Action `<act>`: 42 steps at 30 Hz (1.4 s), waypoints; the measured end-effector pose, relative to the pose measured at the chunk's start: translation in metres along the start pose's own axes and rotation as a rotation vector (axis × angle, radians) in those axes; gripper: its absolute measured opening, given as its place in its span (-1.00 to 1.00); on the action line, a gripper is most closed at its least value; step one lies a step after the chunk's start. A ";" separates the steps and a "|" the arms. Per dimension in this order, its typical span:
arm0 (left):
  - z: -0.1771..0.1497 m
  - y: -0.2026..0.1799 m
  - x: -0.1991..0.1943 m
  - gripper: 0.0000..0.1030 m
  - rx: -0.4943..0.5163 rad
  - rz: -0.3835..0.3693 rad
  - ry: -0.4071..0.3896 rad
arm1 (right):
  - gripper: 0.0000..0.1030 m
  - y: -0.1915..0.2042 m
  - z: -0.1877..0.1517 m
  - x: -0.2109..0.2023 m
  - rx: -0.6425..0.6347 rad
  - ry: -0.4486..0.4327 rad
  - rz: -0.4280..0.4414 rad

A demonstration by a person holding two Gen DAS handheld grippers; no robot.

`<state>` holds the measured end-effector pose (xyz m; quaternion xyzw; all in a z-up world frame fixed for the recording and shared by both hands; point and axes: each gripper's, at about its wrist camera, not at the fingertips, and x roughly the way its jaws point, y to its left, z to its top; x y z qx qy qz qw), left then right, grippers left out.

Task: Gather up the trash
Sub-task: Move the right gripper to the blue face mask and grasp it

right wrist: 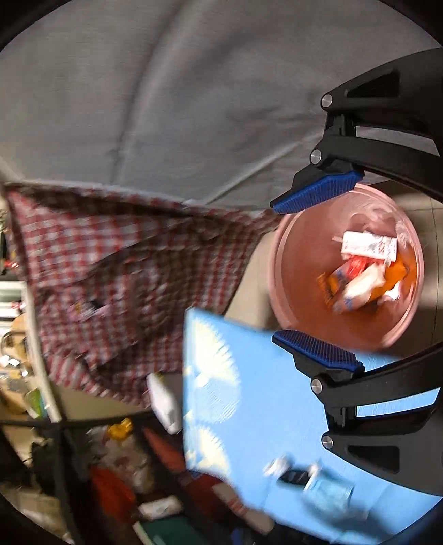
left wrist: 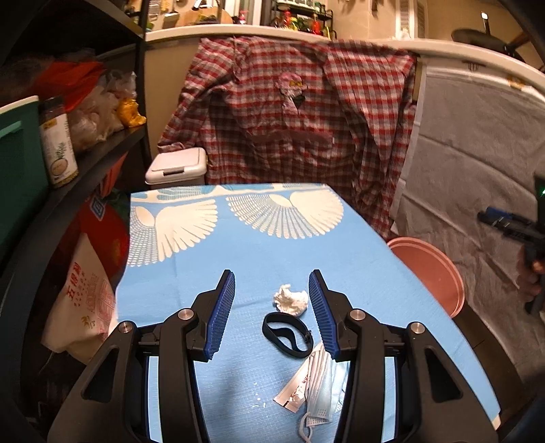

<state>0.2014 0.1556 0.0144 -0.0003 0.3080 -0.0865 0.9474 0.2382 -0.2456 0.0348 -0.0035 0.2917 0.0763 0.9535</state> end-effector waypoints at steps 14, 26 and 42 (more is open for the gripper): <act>0.032 0.028 -0.065 -0.28 -0.156 0.073 -0.071 | -0.50 0.098 0.043 -0.060 0.056 -0.054 0.382; -0.005 0.028 -0.018 -0.67 -0.145 0.117 0.047 | -0.55 0.187 -0.024 0.012 -0.031 0.133 0.545; -0.025 0.026 0.028 -0.68 -0.092 -0.004 0.122 | -0.08 0.219 -0.082 0.094 -0.050 0.352 0.590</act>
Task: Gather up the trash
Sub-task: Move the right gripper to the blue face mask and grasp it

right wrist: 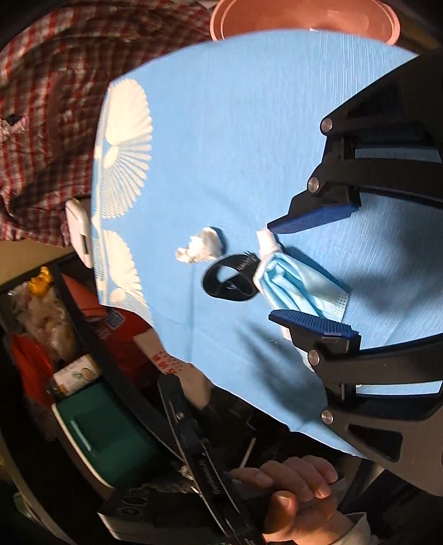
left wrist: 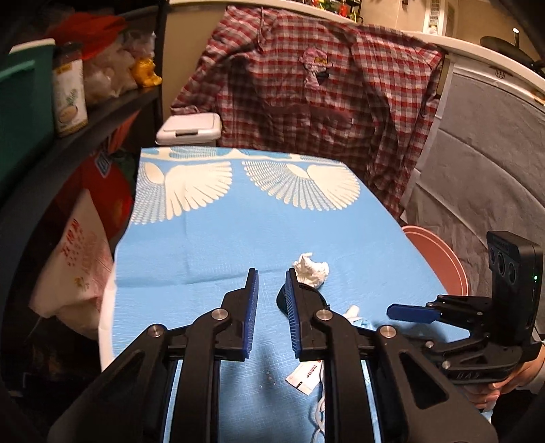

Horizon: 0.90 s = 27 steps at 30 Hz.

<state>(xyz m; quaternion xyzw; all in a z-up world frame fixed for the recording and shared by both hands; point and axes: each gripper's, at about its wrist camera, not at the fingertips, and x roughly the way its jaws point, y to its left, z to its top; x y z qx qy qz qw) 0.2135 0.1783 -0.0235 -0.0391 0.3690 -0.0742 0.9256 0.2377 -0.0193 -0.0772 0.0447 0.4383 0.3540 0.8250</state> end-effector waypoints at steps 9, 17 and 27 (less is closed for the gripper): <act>-0.007 -0.009 0.031 -0.68 0.017 -0.045 0.068 | -0.09 -0.001 -0.004 0.018 0.005 0.060 0.020; -0.009 -0.016 0.054 -0.44 0.010 -0.071 0.120 | -0.69 -0.005 -0.005 0.019 0.012 0.071 0.035; -0.010 -0.031 0.084 0.22 -0.026 -0.044 0.212 | -0.82 -0.024 -0.001 -0.007 0.026 0.054 0.028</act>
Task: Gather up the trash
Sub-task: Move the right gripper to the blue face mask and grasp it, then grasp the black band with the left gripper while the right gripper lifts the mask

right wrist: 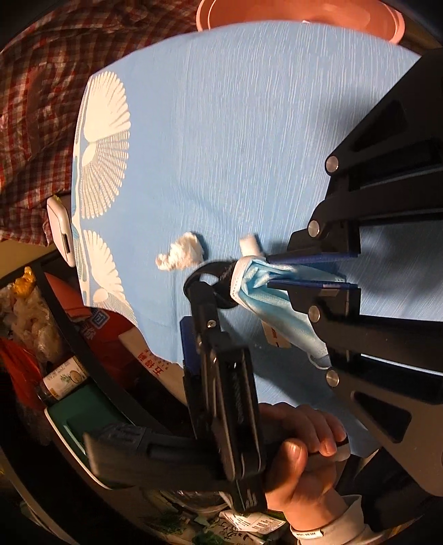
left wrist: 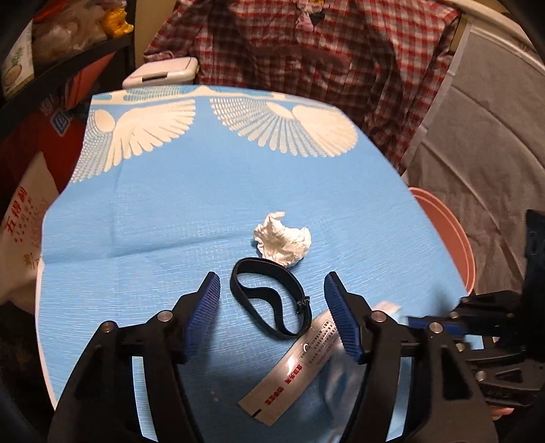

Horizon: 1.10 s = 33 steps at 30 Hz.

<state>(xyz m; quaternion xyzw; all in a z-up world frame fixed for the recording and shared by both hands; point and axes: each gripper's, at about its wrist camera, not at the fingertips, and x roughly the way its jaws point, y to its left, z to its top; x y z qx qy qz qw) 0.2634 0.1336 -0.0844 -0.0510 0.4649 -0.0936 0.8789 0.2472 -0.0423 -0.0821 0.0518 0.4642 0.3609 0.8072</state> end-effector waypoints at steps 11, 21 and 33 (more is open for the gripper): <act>-0.003 -0.003 0.018 -0.19 0.019 0.062 0.072 | -0.83 -0.029 0.000 -0.023 0.029 -0.047 -0.050; -0.007 0.002 -0.002 -0.78 0.042 0.119 0.054 | -0.84 -0.030 0.005 -0.049 0.033 -0.112 -0.072; -0.003 -0.008 -0.061 -0.78 0.034 0.127 -0.090 | -0.86 -0.019 0.009 -0.107 0.010 -0.263 -0.162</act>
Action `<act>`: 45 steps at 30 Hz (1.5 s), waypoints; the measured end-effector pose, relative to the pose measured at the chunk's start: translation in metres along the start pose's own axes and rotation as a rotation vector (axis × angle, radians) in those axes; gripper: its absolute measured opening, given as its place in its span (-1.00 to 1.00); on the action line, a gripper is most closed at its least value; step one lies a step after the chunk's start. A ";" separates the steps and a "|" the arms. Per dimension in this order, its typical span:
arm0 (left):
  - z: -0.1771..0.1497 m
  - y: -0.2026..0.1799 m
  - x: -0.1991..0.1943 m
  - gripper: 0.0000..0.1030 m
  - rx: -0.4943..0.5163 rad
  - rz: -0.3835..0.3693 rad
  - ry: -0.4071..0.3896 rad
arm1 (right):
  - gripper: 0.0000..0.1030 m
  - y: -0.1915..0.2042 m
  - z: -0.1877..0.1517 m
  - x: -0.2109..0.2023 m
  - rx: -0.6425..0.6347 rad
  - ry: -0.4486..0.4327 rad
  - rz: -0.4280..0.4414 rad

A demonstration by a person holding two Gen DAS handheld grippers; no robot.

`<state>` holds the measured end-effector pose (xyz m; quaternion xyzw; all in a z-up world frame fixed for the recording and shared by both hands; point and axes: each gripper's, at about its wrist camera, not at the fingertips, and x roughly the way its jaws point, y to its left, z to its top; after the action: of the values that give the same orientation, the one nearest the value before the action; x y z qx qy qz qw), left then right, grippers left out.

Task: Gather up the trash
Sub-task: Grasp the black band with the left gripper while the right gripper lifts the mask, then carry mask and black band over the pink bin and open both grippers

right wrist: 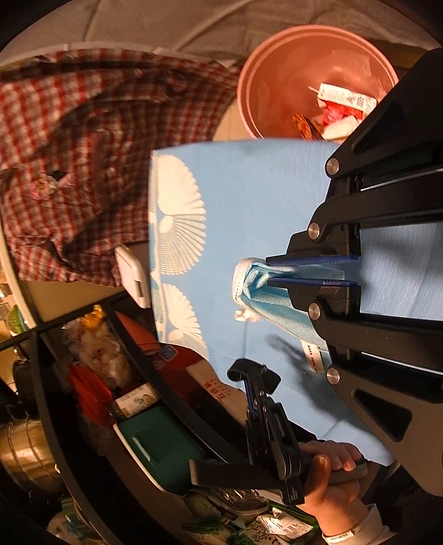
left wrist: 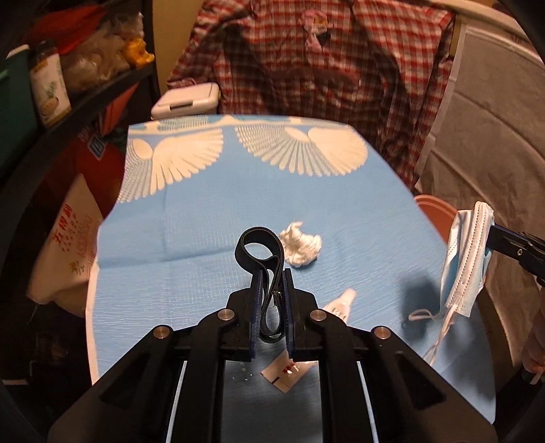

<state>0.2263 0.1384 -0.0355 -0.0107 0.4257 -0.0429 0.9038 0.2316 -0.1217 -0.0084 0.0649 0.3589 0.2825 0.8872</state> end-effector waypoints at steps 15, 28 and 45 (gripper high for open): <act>0.018 -0.053 -0.043 -0.78 0.018 -0.058 -0.134 | -0.86 -0.028 0.013 -0.049 -0.005 -0.120 -0.172; 0.033 -0.110 -0.035 -0.78 0.063 -0.139 -0.162 | -0.86 -0.071 0.023 -0.071 0.016 -0.174 -0.324; 0.044 -0.200 -0.002 -0.78 0.178 -0.247 -0.130 | -0.86 -0.133 0.036 -0.092 0.076 -0.215 -0.483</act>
<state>0.2452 -0.0616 0.0055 0.0145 0.3563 -0.1905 0.9146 0.2626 -0.2793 0.0306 0.0404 0.2778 0.0405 0.9589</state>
